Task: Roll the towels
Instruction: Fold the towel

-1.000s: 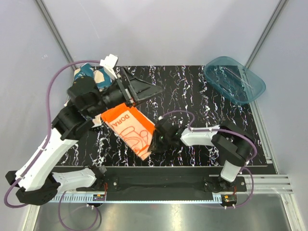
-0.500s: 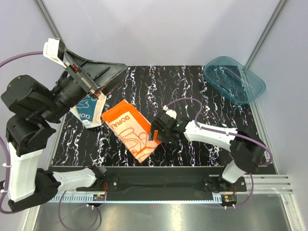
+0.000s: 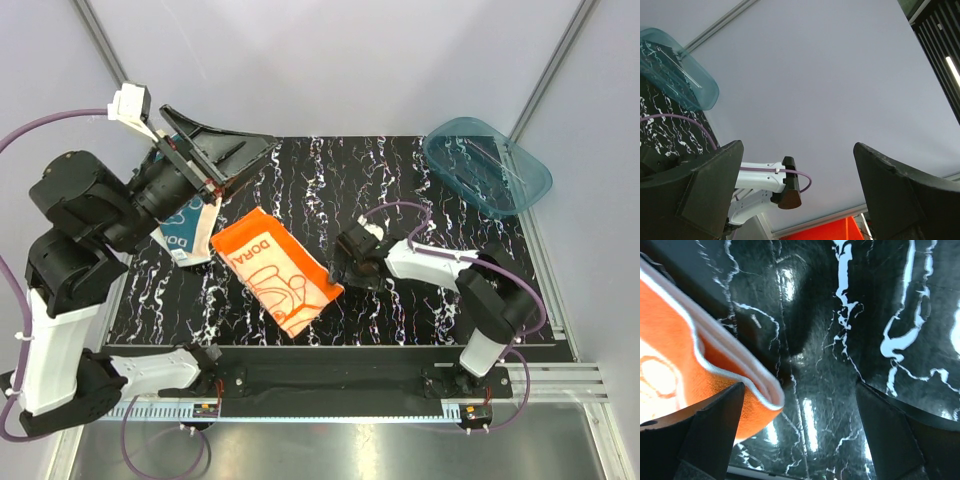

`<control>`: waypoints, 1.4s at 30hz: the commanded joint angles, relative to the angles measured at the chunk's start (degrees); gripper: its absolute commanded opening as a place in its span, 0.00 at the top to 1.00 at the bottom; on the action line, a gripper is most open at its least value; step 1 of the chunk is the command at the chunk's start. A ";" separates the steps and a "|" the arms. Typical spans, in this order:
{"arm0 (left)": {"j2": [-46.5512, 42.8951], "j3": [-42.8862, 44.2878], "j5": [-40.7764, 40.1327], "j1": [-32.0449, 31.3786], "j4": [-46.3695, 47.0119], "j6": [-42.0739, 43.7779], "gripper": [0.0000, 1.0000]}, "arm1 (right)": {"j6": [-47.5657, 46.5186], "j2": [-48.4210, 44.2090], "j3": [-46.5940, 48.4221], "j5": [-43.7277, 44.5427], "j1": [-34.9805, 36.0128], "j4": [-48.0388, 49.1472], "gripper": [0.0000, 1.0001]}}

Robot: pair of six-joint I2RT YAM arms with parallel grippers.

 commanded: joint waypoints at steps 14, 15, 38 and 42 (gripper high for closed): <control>-2.20 -9.09 -0.48 -0.03 2.81 -0.51 0.01 | -0.54 4.43 -2.40 -9.02 0.05 12.71 0.25; -2.99 -10.58 -0.74 0.06 1.94 -0.42 0.01 | -0.10 4.43 -3.28 -9.29 -0.03 13.41 0.30; -14.86 -58.83 -5.75 -2.30 1.84 20.58 0.01 | 6.76 -13.66 -15.33 2.83 -0.04 -3.44 0.82; -14.08 -62.71 -11.89 -8.71 4.47 22.60 0.01 | 6.58 -21.55 -13.05 7.75 0.05 -11.00 0.16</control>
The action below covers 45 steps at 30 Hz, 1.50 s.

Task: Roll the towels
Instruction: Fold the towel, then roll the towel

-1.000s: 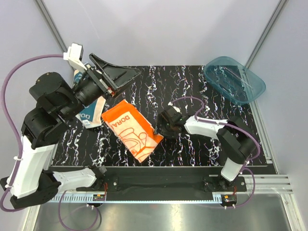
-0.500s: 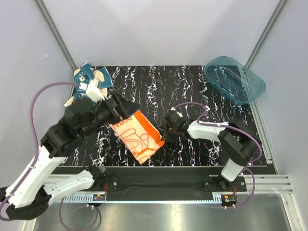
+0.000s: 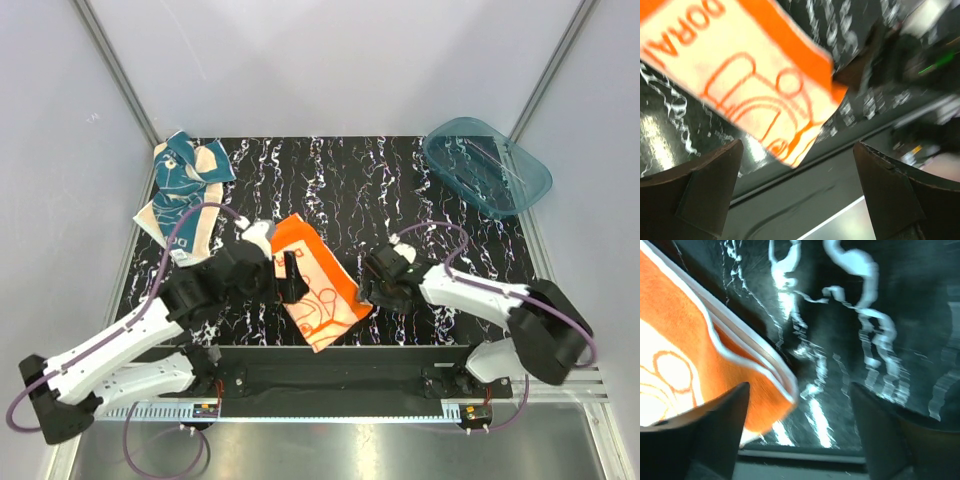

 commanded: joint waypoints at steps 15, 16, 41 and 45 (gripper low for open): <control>23.38 1.10 -23.73 -30.11 7.55 8.20 0.26 | 3.31 -27.52 6.37 18.88 -0.39 -27.53 0.01; 23.74 0.66 -23.47 -30.81 7.90 8.20 0.27 | 3.40 -27.88 6.19 19.06 -0.39 -27.79 0.02; 36.74 -2.68 -19.85 -34.68 10.45 6.45 0.38 | 3.14 -28.85 3.73 18.62 -0.65 -27.62 0.02; 40.34 -2.77 -20.74 -34.68 10.19 6.88 0.29 | 3.05 -28.58 3.47 18.62 -0.83 -27.18 0.02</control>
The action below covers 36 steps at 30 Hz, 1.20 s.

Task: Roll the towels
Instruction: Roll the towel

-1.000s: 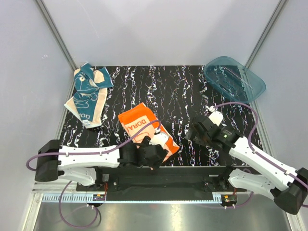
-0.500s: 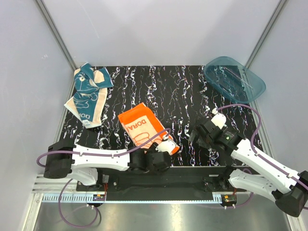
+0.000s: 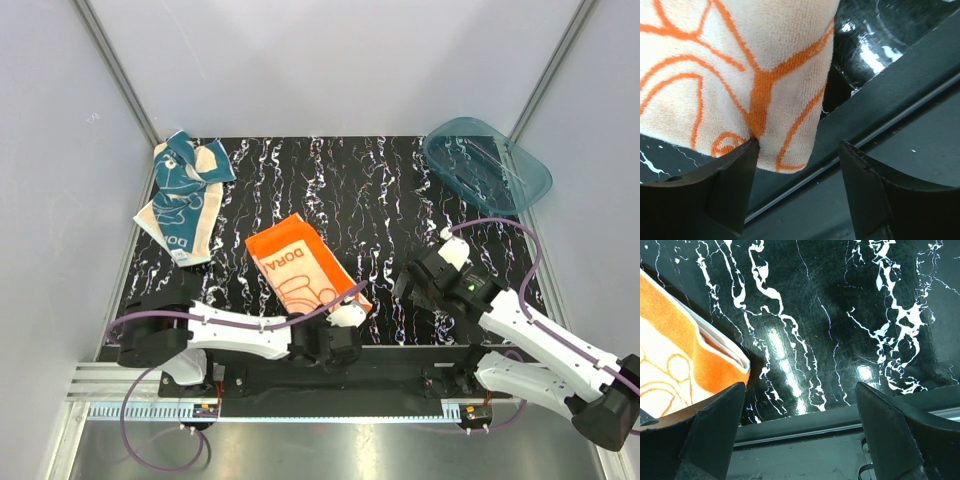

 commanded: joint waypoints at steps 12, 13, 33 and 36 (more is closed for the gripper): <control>6.94 -0.08 -1.51 -0.24 2.50 1.32 0.56 | 0.08 0.84 0.17 1.83 -1.42 1.50 0.04; 6.59 -0.08 -1.42 -0.24 2.59 1.50 0.66 | -0.10 0.84 0.26 1.83 -1.42 1.50 0.04; -16.17 -8.08 30.82 17.42 14.97 6.94 0.86 | -3.96 -1.71 4.65 -2.02 -1.77 4.10 0.19; -17.49 -9.40 34.88 20.50 16.38 6.86 0.87 | -10.11 -2.85 2.37 -14.21 -1.68 17.16 0.27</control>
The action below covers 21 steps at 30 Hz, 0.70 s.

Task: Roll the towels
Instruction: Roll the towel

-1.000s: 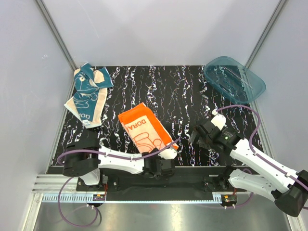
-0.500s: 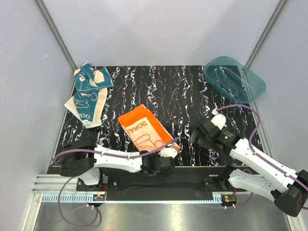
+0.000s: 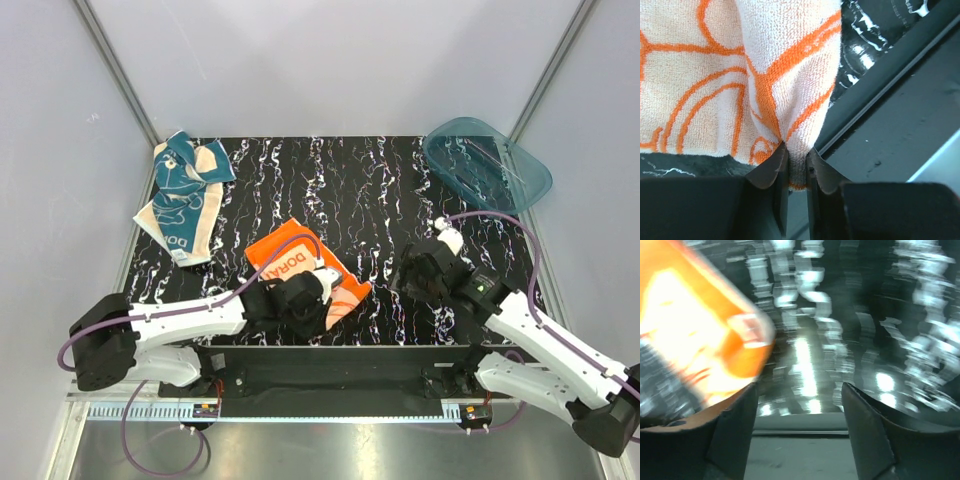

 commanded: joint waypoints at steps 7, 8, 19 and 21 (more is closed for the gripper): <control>-0.03 -0.28 9.27 2.28 5.76 0.94 0.90 | -5.58 11.03 0.00 -33.33 -0.24 34.23 0.50; 0.15 -0.28 9.27 2.28 5.85 0.67 0.90 | -5.49 13.23 1.05 -33.09 -0.24 34.15 0.53; -1.87 -2.65 5.75 2.28 7.08 -1.79 0.93 | -0.66 33.37 4.41 -40.54 0.90 34.93 0.80; -2.57 -3.18 4.96 2.28 7.35 -2.31 0.94 | -0.30 34.95 2.74 -41.17 1.08 35.47 0.82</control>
